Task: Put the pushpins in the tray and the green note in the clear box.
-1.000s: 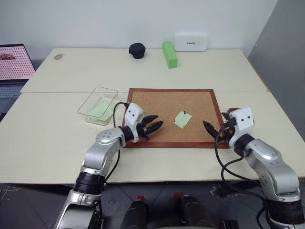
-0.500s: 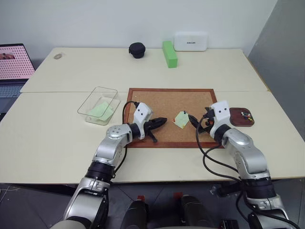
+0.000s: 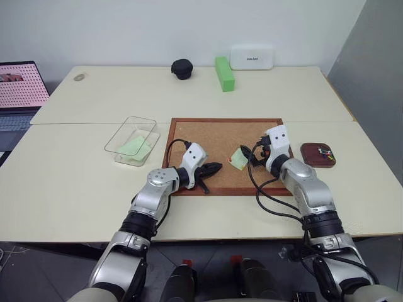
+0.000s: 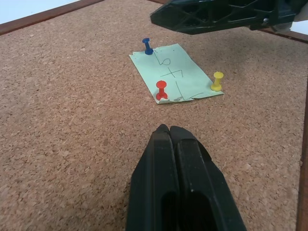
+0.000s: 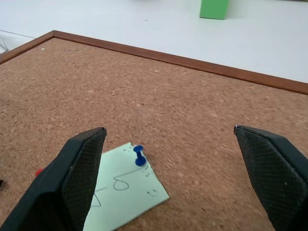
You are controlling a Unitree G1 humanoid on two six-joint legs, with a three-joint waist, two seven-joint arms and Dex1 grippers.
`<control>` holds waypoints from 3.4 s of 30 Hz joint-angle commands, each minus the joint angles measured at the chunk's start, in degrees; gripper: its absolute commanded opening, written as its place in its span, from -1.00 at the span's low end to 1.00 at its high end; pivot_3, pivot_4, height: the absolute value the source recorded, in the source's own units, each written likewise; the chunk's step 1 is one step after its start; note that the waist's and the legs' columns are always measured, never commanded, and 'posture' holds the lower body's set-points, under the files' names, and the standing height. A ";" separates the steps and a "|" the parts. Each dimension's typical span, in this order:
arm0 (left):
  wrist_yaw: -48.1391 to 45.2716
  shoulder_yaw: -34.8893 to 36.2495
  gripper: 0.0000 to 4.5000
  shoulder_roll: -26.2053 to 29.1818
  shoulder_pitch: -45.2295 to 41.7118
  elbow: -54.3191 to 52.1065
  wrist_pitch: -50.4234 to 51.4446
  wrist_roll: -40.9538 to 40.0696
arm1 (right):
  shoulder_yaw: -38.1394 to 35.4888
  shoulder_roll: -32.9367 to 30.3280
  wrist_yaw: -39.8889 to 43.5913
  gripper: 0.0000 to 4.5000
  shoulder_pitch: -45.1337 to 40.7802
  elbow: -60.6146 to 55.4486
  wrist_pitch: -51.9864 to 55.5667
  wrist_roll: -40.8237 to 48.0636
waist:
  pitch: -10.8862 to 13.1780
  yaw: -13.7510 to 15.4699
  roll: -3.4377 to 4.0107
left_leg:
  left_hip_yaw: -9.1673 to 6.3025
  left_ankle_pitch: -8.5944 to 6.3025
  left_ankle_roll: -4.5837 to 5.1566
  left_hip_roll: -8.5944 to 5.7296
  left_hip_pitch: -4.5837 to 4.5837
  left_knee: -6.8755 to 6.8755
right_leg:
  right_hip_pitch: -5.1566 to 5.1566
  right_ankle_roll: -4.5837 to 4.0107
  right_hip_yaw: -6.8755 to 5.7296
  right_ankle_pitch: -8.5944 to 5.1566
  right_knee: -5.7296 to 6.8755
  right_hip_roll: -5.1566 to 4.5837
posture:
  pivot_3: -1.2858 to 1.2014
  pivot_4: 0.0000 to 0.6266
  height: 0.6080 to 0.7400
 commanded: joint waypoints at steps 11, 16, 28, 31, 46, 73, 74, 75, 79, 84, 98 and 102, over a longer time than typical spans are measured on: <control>-0.62 -0.21 -1.00 0.29 0.38 -1.42 2.92 0.64 | -0.22 2.52 0.81 0.65 -5.64 11.37 -8.33 -1.91 | 0.00 -0.08 0.00 | -0.01 0.00 0.00 0.01 0.00 -0.01 | 0.00 -0.11 0.00 0.07 0.01 0.00 | 0.03 -0.52 1.00; -0.59 -0.19 -1.00 0.44 0.72 -2.22 3.39 0.60 | -0.29 2.93 1.45 0.20 -6.01 12.21 -9.69 -1.80 | 0.00 -0.11 0.00 | -0.01 -0.01 0.00 0.01 0.00 -0.01 | -0.01 -0.11 0.00 0.07 0.01 0.00 | 0.03 -0.52 1.00; -0.23 0.03 -1.00 0.85 0.19 -1.51 3.75 0.93 | -0.94 3.67 3.15 -0.90 -5.57 11.92 -9.19 -0.77 | 0.00 -0.37 0.00 | -0.01 -0.01 0.01 0.01 -0.01 -0.03 | -0.02 -0.11 0.00 0.07 0.00 0.00 | 0.03 -0.52 1.00; 0.01 -0.45 -1.00 0.99 0.26 -1.22 3.96 1.52 | -0.96 3.76 3.13 -0.97 -5.58 12.20 -9.30 -0.94 | 0.00 -0.42 0.00 | -0.01 -0.01 0.01 0.01 0.00 -0.03 | -0.02 -0.11 0.00 0.07 0.00 0.00 | 0.03 -0.52 1.00; 0.52 -0.68 -1.00 1.05 0.55 -1.13 6.62 1.79 | -0.32 2.47 2.96 -0.97 -2.13 1.66 -6.34 -1.19 | 0.00 -0.42 0.00 | -0.03 -0.01 0.02 0.01 -0.02 -0.04 | -0.02 -0.02 -0.01 0.01 0.00 0.00 | 0.03 -0.52 1.00; 0.74 -1.70 -1.00 1.09 1.32 -2.41 9.23 2.34 | -6.63 0.25 0.30 -0.97 2.29 -10.13 -0.88 2.66 | 0.00 -0.36 0.00 | -0.02 -0.02 0.02 0.01 -0.01 -0.04 | -0.02 0.07 0.00 -0.04 -0.01 0.00 | 0.03 -0.52 1.00; 0.74 -1.72 -1.00 1.14 1.36 -2.50 9.33 2.36 | -6.98 -0.06 -0.44 -0.97 2.41 -10.39 -0.80 2.41 | 0.00 -0.36 0.00 | -0.02 -0.02 0.02 0.01 -0.01 -0.04 | -0.02 0.07 -0.01 -0.04 -0.01 0.00 | 0.03 -0.52 1.00; 0.67 -1.79 -1.00 1.25 1.44 -2.60 9.43 2.40 | -7.90 -0.93 -2.78 -0.97 2.56 -10.25 -0.96 1.08 | 0.00 -0.36 0.00 | -0.02 -0.02 0.02 0.01 -0.01 -0.04 | -0.02 0.08 0.00 -0.05 -0.01 0.00 | 0.03 -0.52 1.00; -0.02 -2.13 -1.00 1.46 1.60 -2.83 10.39 2.28 | -12.04 -5.29 -11.91 -0.97 3.37 -7.90 -2.27 -4.49 | 0.00 -0.27 0.00 | -0.02 -0.02 0.02 0.01 -0.01 -0.05 | -0.02 0.11 -0.01 -0.07 -0.01 0.00 | 0.03 -0.52 1.00; 0.04 -2.69 -1.00 1.82 2.08 -2.36 10.37 2.85 | -16.05 -8.05 -15.35 -0.97 3.48 -5.19 -0.84 -4.37 | -0.01 -0.37 0.03 | 0.03 -0.03 0.05 0.02 0.02 -0.10 | -0.02 0.11 0.04 -0.08 -0.05 0.01 | 0.03 -0.52 1.00; -0.15 -2.14 -1.00 2.20 1.50 -3.20 11.07 2.41 | -19.79 -7.71 -16.20 -0.97 3.29 -2.66 3.99 0.22 | -0.11 -0.59 0.20 | 0.07 -0.07 0.11 0.01 0.03 -0.09 | 0.00 0.14 0.09 -0.10 -0.06 0.01 | 0.03 -0.52 1.00; -0.15 -2.10 -1.00 2.06 1.46 -3.38 11.23 2.28 | -19.64 -7.86 -15.92 -0.76 3.59 -3.05 4.58 0.92 | -0.11 -0.61 0.20 | 0.07 -0.07 0.11 0.02 0.03 -0.09 | 0.00 0.15 0.08 -0.10 -0.05 0.02 | 0.03 -0.52 1.00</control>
